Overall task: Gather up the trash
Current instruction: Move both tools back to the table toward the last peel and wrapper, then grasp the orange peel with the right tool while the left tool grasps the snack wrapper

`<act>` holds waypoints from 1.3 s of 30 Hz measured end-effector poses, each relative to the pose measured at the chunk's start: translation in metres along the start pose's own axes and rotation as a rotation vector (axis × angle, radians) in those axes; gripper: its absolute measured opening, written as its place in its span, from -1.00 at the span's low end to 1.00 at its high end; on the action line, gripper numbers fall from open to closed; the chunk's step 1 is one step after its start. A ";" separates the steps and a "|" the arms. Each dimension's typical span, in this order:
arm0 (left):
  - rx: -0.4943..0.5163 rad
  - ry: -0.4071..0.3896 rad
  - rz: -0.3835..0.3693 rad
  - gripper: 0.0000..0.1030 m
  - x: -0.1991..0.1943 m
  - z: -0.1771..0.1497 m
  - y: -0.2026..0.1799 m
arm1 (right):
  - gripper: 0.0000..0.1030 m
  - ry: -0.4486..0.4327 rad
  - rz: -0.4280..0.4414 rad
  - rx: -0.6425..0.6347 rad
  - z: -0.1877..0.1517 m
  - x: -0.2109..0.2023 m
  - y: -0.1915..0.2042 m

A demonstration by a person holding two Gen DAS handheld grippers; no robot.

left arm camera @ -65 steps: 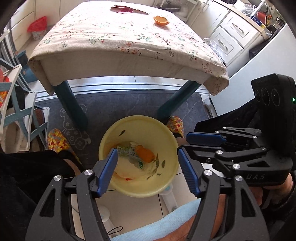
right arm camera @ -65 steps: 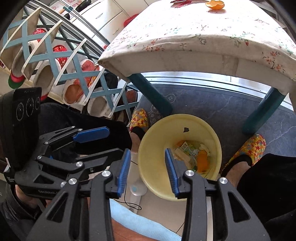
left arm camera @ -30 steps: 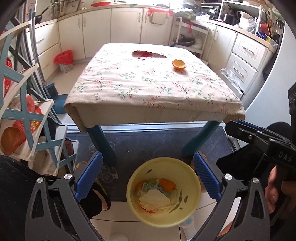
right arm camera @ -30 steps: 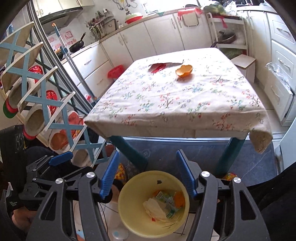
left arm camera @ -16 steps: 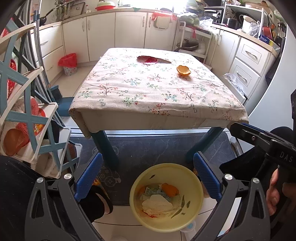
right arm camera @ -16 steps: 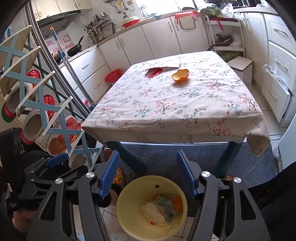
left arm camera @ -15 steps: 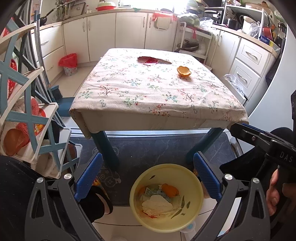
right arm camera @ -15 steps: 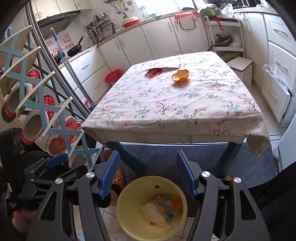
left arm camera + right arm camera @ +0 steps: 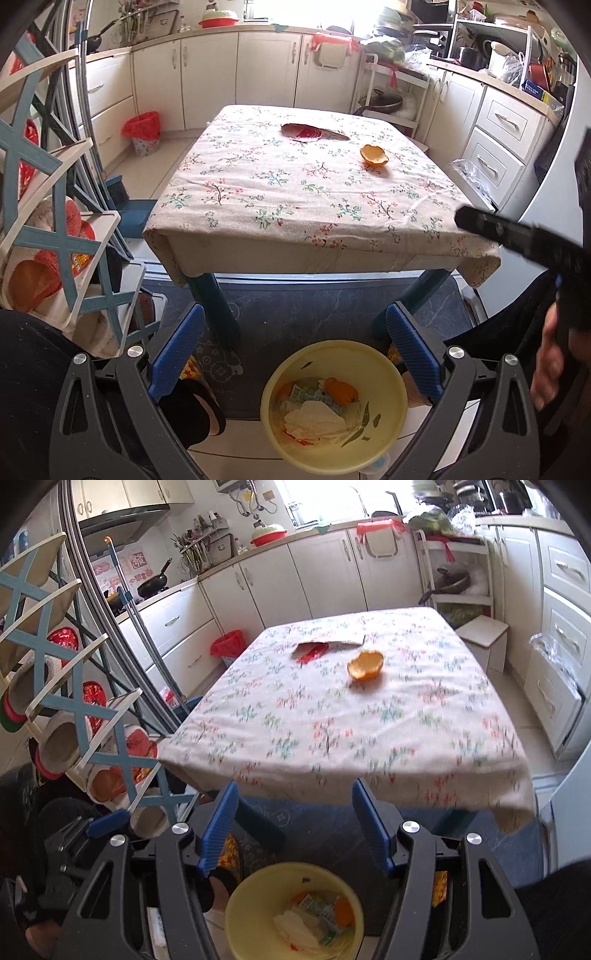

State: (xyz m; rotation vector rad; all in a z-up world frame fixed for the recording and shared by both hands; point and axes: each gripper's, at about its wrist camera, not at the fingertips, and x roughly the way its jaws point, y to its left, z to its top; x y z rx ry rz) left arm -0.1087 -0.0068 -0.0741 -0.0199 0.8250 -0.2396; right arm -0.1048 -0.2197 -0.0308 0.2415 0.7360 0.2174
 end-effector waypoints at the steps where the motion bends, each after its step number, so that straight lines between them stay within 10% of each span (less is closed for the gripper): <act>1: -0.001 -0.003 0.001 0.84 0.000 0.001 0.001 | 0.21 -0.003 -0.004 -0.008 0.006 0.003 -0.001; 15: -0.013 -0.022 0.008 0.84 0.008 0.016 0.005 | 0.21 0.090 -0.101 0.058 0.092 0.086 -0.054; 27: 0.130 -0.129 0.046 0.84 0.026 0.101 0.003 | 0.06 0.192 -0.159 0.138 0.120 0.165 -0.085; 39: 0.385 -0.111 0.032 0.84 0.127 0.204 -0.021 | -0.88 0.226 -0.080 0.070 0.122 0.185 -0.076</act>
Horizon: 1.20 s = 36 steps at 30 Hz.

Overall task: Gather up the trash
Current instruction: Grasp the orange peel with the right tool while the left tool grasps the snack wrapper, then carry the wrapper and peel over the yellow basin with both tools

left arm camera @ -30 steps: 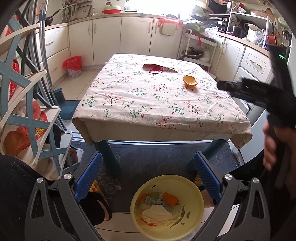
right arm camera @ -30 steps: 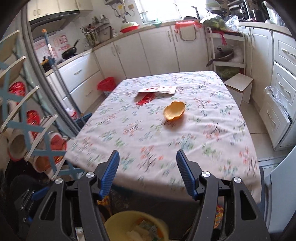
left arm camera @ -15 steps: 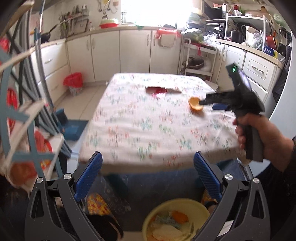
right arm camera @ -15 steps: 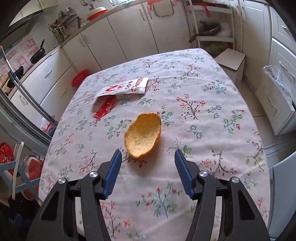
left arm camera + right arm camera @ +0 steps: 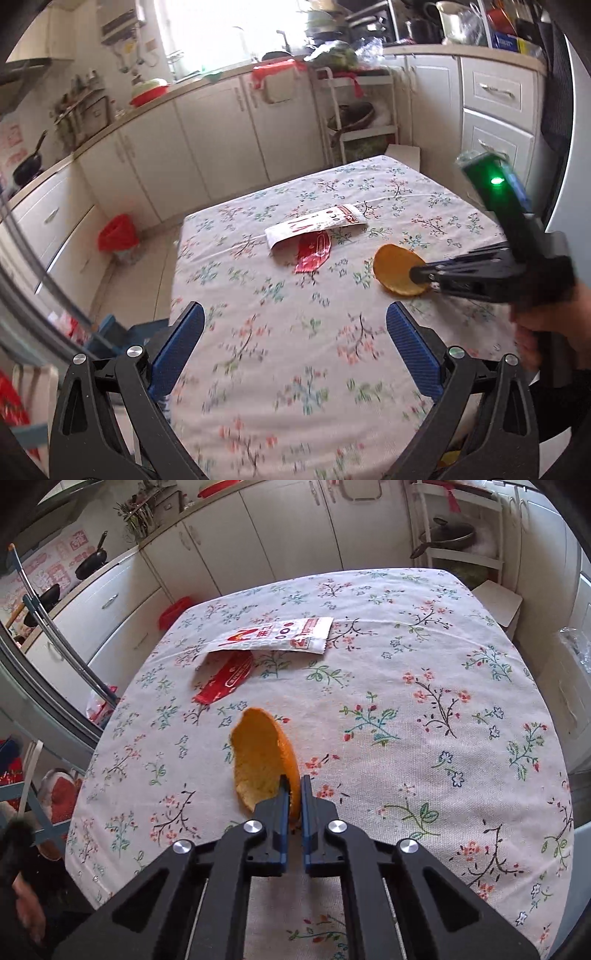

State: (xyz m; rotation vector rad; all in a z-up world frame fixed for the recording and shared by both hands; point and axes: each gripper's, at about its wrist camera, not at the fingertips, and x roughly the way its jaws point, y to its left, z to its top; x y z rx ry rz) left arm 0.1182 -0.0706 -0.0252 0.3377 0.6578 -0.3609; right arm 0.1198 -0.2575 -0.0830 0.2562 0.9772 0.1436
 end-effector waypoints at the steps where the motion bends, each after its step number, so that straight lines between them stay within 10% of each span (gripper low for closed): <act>1: 0.014 0.011 -0.007 0.84 0.013 0.006 -0.001 | -0.90 -0.003 0.014 0.004 -0.001 -0.004 -0.002; 23: 0.253 0.067 0.107 0.74 0.207 0.075 -0.044 | -0.90 0.039 0.097 0.148 0.010 -0.019 -0.058; 26: 0.252 0.080 0.076 0.40 0.217 0.082 -0.043 | -0.90 0.049 0.110 0.157 0.010 -0.016 -0.058; 31: 0.186 0.130 -0.043 -0.75 0.229 0.089 -0.042 | -0.90 0.055 0.117 0.158 0.012 -0.012 -0.057; 36: 0.150 0.167 -0.119 -0.99 0.217 0.087 -0.048 | -0.90 0.054 0.121 0.159 0.014 -0.012 -0.057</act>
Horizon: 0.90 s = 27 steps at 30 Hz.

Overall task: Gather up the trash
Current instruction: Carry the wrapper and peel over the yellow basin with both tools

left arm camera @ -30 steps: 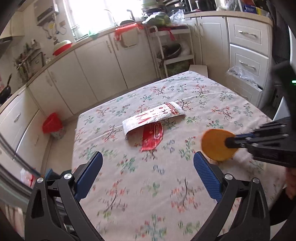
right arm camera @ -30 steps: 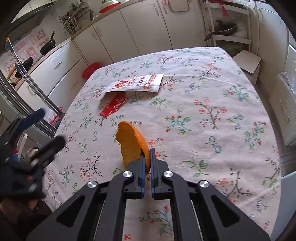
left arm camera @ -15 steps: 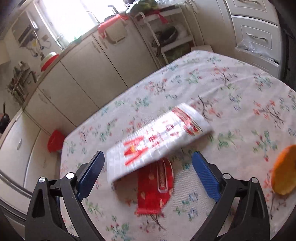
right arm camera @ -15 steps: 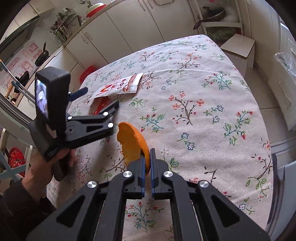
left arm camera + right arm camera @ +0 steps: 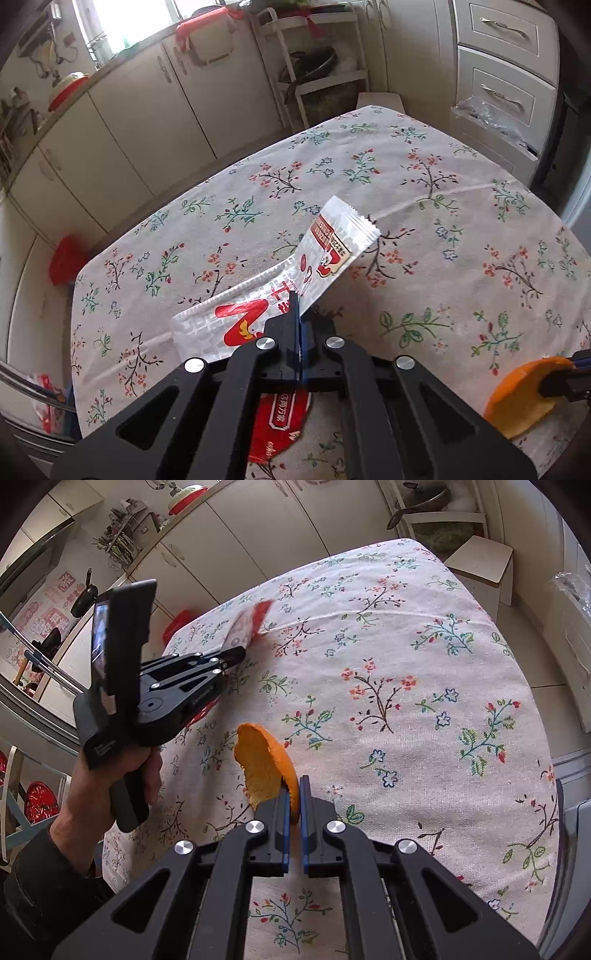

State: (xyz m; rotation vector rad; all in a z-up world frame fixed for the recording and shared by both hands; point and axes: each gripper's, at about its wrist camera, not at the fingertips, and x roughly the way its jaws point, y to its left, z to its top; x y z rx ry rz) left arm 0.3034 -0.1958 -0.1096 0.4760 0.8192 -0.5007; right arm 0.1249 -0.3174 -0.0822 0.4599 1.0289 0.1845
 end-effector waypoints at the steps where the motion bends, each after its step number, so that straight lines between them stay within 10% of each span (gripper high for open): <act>1: -0.009 0.002 -0.011 -1.00 -0.003 -0.001 0.000 | -0.90 -0.002 -0.001 -0.002 0.000 -0.001 0.001; 12: -0.321 -0.035 -0.157 -1.00 -0.101 -0.066 0.039 | -0.90 -0.029 0.019 0.003 -0.007 -0.010 0.004; 27: -0.456 -0.133 -0.168 -1.00 -0.237 -0.180 0.008 | -0.90 -0.141 0.136 0.009 -0.044 -0.066 0.031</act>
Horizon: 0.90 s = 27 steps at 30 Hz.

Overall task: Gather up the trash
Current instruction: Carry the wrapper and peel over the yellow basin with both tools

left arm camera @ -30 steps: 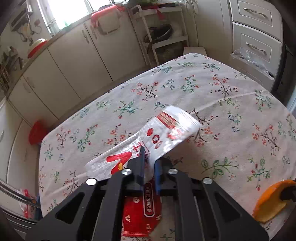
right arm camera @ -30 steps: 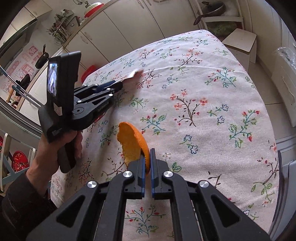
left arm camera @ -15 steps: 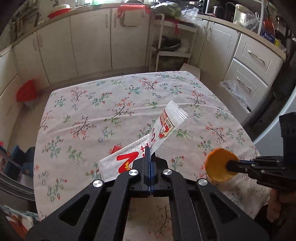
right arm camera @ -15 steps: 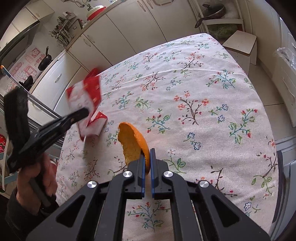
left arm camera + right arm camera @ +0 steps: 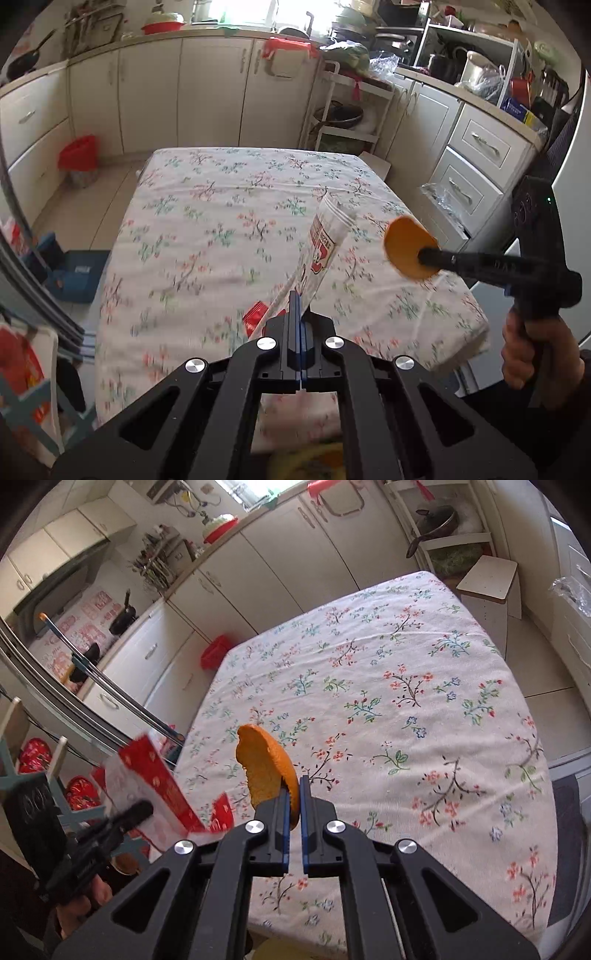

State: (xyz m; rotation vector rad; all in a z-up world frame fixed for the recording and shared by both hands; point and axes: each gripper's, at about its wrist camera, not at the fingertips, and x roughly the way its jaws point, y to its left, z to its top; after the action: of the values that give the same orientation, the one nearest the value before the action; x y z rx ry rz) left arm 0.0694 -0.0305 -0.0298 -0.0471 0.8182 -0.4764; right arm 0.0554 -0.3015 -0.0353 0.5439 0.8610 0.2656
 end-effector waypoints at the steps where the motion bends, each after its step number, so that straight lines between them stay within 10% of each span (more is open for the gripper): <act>1: -0.007 -0.002 -0.003 -1.00 -0.005 -0.005 0.001 | -0.90 -0.016 0.012 0.008 -0.001 -0.006 0.000; 27: -0.075 0.044 -0.125 -1.00 -0.101 -0.133 -0.024 | -0.90 -0.078 0.123 0.204 -0.106 -0.076 -0.025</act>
State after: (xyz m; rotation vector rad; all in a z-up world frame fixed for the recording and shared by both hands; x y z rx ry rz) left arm -0.0939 0.0098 -0.0460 -0.1579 0.8796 -0.5665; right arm -0.0753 -0.3187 -0.0559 0.7940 0.7847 0.2685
